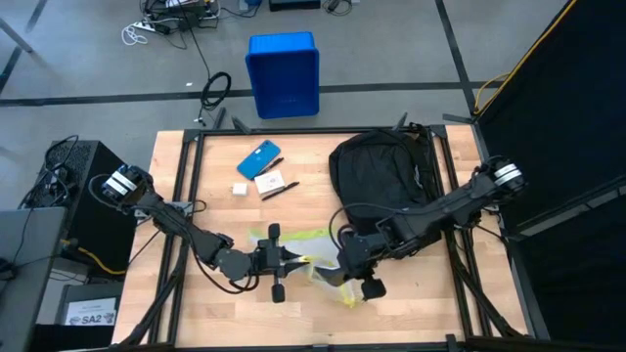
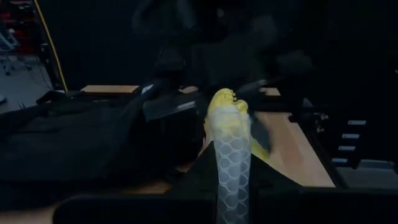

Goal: Unpack backpack
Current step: Put the gray calculator into the white zip bag

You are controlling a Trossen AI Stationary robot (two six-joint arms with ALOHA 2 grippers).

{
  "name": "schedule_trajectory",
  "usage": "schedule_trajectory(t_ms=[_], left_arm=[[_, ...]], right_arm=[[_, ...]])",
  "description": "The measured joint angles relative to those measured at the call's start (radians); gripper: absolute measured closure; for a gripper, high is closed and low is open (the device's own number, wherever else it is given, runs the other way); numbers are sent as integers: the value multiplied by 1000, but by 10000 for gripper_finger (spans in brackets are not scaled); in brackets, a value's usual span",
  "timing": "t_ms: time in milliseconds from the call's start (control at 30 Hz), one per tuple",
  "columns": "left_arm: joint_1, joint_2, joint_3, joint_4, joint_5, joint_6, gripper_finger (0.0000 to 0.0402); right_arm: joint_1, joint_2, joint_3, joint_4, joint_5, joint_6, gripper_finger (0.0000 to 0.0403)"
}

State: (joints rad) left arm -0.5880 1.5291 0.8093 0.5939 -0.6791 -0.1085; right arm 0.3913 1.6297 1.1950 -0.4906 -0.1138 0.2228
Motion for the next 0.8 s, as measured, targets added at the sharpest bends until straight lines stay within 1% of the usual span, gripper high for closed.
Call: schedule_trajectory(t_ms=[100,167,233,433,600,800], left_arm=[[0,0,0,-7,4,-1,401],[0,0,0,-12,4,-5,401],[2,0,0,-15,4,-6,401],[19,0,0,-2,4,-5,401],[27,0,0,40,3,2,401],[32,0,0,112,0,29,401]], right_arm=[[-4,5,0,-74,79,29,403],[-4,5,0,-90,132,47,403],[-4,5,0,-98,146,50,403],[-12,4,0,-54,136,35,403],[-19,4,0,-24,140,19,403],[-34,4,0,-24,268,26,403]])
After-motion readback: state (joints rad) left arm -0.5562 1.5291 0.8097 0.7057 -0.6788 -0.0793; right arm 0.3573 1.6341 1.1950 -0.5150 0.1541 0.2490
